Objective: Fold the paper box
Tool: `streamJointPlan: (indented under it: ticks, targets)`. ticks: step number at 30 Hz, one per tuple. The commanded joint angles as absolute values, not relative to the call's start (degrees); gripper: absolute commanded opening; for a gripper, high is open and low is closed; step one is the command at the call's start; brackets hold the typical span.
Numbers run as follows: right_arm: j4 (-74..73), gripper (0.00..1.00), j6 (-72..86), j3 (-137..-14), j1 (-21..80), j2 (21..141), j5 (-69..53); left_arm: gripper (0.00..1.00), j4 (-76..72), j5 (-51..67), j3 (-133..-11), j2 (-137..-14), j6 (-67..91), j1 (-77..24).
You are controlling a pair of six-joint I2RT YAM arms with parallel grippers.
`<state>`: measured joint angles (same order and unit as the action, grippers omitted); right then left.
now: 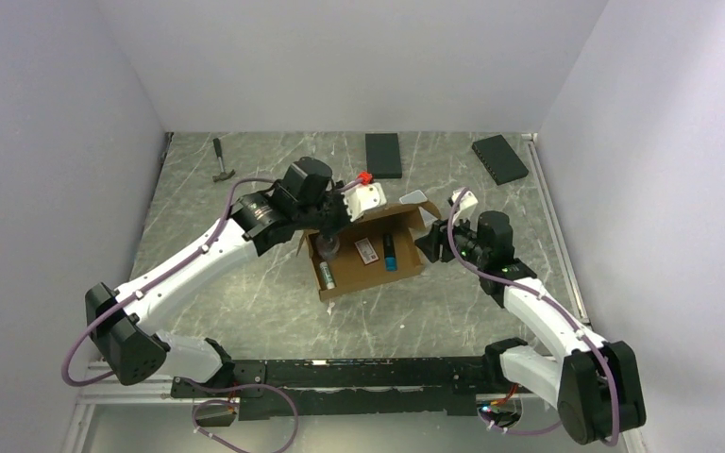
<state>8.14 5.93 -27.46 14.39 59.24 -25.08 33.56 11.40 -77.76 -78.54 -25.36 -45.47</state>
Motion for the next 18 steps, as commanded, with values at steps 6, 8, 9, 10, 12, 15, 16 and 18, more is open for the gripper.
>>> streamJointPlan:
  ticks: [6, 8, 9, 10, 12, 15, 16, 18]
  targets:
    - [-1.50, 0.57, -12.08, -32.73, 7.76, 54.44, -40.98, 0.00, 34.66, 7.03, -78.05, -77.01, -25.05, -45.40]
    - [-6.09, 0.57, -17.39, -34.02, 7.25, 53.87, -44.39, 0.00, 35.05, 7.20, -78.07, -76.87, -24.36, -45.39]
    - [-8.10, 0.57, -20.19, -34.68, 7.09, 53.68, -46.24, 0.00, 35.33, 7.59, -78.13, -76.78, -23.90, -45.40]
    - [-10.13, 0.57, -22.35, -35.25, 6.85, 53.48, -48.08, 0.00, 35.60, 7.97, -78.10, -76.69, -23.45, -45.39]
    - [-13.56, 0.56, -26.73, -35.96, 6.41, 53.13, -52.36, 0.00, 36.15, 9.01, -77.95, -76.41, -22.17, -45.42]
    - [-18.01, 0.56, -30.00, -37.31, 5.47, 52.51, -55.95, 0.00, 36.57, 11.22, -76.98, -75.76, -19.75, -45.41]
    - [-19.80, 0.56, -31.24, -38.01, 5.12, 52.40, -56.39, 0.00, 36.40, 11.71, -76.34, -75.45, -19.09, -45.39]
    - [-22.18, 0.56, -33.20, -39.07, 4.35, 51.89, -56.68, 0.00, 35.80, 12.48, -74.96, -74.83, -17.77, -45.41]
